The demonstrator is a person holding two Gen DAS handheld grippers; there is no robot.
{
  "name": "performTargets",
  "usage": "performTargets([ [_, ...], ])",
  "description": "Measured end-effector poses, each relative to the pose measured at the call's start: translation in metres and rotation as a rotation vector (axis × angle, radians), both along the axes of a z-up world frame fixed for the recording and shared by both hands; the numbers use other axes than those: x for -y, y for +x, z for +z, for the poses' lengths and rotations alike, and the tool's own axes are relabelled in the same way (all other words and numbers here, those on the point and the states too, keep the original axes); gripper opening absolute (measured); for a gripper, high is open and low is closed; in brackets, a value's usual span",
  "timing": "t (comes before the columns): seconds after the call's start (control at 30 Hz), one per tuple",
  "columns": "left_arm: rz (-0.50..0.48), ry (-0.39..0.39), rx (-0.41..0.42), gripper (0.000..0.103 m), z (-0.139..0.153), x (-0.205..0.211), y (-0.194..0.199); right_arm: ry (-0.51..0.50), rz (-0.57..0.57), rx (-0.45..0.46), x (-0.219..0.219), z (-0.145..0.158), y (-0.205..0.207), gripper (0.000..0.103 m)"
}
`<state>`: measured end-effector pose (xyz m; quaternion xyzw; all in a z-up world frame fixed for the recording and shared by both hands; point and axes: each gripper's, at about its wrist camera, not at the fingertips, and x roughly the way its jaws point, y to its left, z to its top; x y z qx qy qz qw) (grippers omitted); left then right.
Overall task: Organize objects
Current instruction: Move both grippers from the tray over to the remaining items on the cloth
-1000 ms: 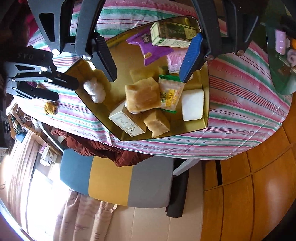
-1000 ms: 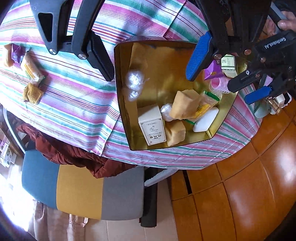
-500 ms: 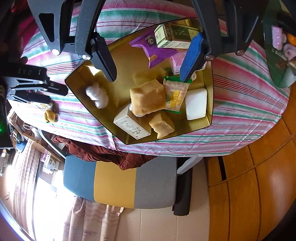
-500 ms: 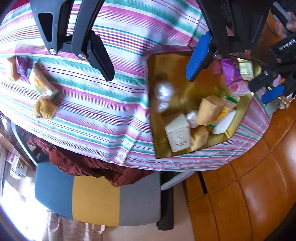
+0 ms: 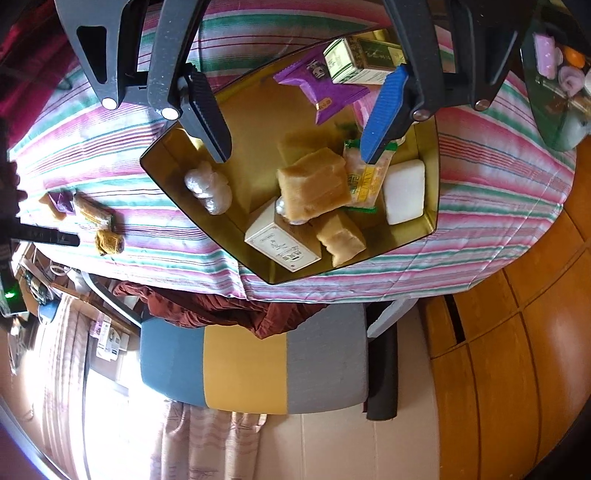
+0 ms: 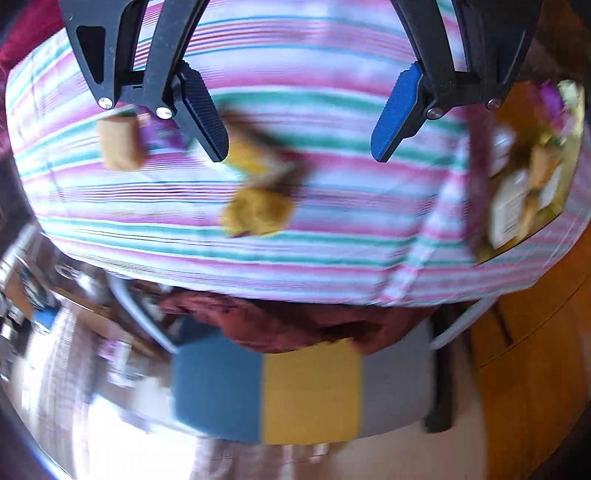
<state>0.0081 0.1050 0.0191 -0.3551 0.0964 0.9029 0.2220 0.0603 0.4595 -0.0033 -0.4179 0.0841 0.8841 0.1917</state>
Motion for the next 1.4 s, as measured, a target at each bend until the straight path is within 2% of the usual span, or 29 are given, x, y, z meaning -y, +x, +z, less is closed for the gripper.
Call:
performTargets([
  [0.13,-0.026,-0.019,-0.008,0.073,0.001,-0.011,0.002,-0.005,-0.133,-0.007,-0.045,-0.008,0.011,0.081],
  [0.27,-0.048,-0.037,-0.014,0.073,0.002,-0.023,0.004,-0.113,-0.253,-0.028,-0.079,-0.02,0.023,0.081],
  [0.33,-0.06,-0.044,-0.018,0.073,0.002,-0.028,0.005,-0.166,-0.264,-0.058,-0.084,-0.02,0.027,0.081],
  [0.67,-0.127,-0.081,-0.033,0.073,0.004,-0.059,0.01,-0.205,-0.255,-0.082,-0.086,-0.019,0.028,0.081],
  [1.03,-0.244,-0.099,-0.046,0.073,0.007,-0.108,0.012,-0.25,-0.318,-0.104,-0.099,-0.021,0.038,0.081],
  [1.4,-0.418,-0.053,0.059,0.073,-0.001,-0.2,0.002,-0.419,-0.491,-0.196,-0.137,-0.028,0.07,0.081],
])
